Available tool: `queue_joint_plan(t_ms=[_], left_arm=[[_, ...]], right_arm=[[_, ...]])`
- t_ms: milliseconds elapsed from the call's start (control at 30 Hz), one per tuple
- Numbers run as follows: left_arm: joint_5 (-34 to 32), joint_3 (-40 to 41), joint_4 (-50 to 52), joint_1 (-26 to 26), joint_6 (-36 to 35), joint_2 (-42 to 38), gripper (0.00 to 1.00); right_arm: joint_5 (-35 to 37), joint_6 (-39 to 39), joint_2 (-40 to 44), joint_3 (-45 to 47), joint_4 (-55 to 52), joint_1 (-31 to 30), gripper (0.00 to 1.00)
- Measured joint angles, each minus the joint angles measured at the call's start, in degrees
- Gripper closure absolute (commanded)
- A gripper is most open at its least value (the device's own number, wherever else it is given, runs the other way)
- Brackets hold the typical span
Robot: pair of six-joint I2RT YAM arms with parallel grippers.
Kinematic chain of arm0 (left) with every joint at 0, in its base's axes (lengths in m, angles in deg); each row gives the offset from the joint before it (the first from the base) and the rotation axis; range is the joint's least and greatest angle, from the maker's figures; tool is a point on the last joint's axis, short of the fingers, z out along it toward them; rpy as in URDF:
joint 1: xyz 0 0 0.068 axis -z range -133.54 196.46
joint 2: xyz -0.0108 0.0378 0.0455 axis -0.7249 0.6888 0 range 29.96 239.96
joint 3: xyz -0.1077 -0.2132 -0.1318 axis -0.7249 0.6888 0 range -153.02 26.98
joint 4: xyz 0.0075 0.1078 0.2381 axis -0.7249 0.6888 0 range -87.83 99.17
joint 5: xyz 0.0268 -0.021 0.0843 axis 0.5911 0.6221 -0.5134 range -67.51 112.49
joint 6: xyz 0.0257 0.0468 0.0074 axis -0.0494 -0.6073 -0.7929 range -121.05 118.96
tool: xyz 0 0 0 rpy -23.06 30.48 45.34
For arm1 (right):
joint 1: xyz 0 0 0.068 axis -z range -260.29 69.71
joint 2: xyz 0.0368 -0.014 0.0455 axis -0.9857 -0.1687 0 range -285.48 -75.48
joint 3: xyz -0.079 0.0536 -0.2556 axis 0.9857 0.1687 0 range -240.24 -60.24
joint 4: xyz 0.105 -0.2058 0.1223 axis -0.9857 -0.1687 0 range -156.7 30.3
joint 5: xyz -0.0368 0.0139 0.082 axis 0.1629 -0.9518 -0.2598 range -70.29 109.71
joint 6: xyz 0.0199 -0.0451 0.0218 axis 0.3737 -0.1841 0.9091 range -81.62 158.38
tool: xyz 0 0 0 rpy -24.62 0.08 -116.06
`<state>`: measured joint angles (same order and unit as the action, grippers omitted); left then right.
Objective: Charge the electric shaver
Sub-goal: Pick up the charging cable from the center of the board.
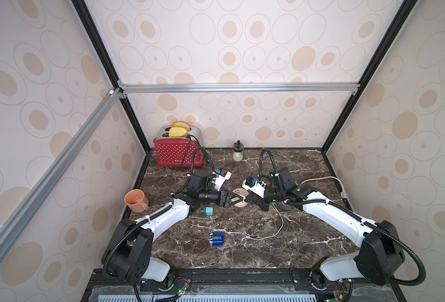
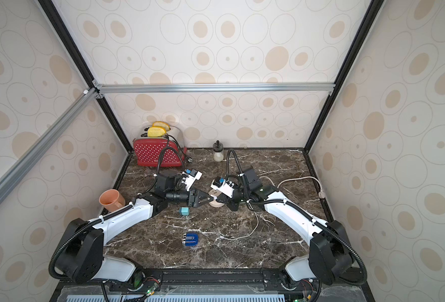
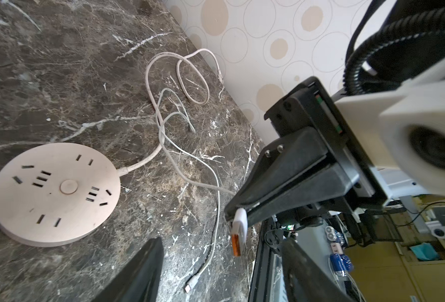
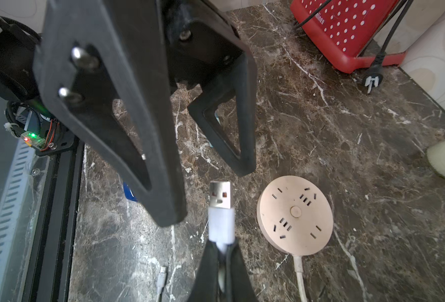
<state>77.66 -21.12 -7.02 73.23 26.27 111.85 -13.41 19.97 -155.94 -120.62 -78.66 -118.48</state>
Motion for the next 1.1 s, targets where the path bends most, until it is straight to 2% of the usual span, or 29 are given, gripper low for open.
queue_joint_plan(t_ms=[267, 433, 500, 633, 700, 767, 800, 833, 900, 967, 1100], left_arm=[[1.4, -0.4, -1.1, 0.1, 2.1, 0.3, 0.55], [2.0, -1.1, -1.1, 0.3, 2.3, 0.8, 0.56], [2.0, -1.1, -1.1, 0.3, 2.3, 0.8, 0.6], [2.2, -1.2, -1.0, 0.3, 2.4, 0.8, 0.81], [2.6, -1.2, -1.0, 0.3, 2.3, 0.8, 0.87], [3.3, -1.3, -1.1, 0.4, 2.2, 0.8, 1.0], [3.5, -1.4, -1.0, 0.4, 2.4, 0.8, 1.0], [3.7, -1.4, -1.0, 0.4, 2.2, 0.8, 1.0], [3.8, -1.6, -1.0, 0.4, 2.2, 0.8, 1.0], [3.5, -1.8, -0.9, 0.3, 2.5, 0.8, 1.0], [3.6, -3.1, 0.3, 0.2, 3.3, 0.9, 1.0]], right_arm=[[0.0, 0.1, 0.0, 0.0, 1.4, -0.4, 1.0], [-0.3, 0.2, 0.1, 0.0, 1.7, -0.4, 1.0], [-0.9, 0.1, 0.1, 0.0, 1.7, -0.4, 1.0], [-1.9, -0.1, 0.1, 0.0, 1.4, -0.4, 1.0], [-1.9, -0.1, 0.1, 0.0, 1.3, -0.4, 1.0], [-1.8, -0.2, 0.1, 0.0, 1.1, -0.4, 1.0], [-1.8, -0.3, 0.1, 0.0, 0.9, -0.4, 1.0], [-1.8, -0.3, 0.1, 0.0, 0.9, -0.4, 0.99], [-1.7, -0.2, 0.1, 0.1, 1.3, -0.4, 0.87], [-1.1, 0.6, 1.0, 1.9, 4.2, -0.4, 0.82], [1.0, 3.5, 8.2, 13.5, 17.1, -0.4, 0.65]])
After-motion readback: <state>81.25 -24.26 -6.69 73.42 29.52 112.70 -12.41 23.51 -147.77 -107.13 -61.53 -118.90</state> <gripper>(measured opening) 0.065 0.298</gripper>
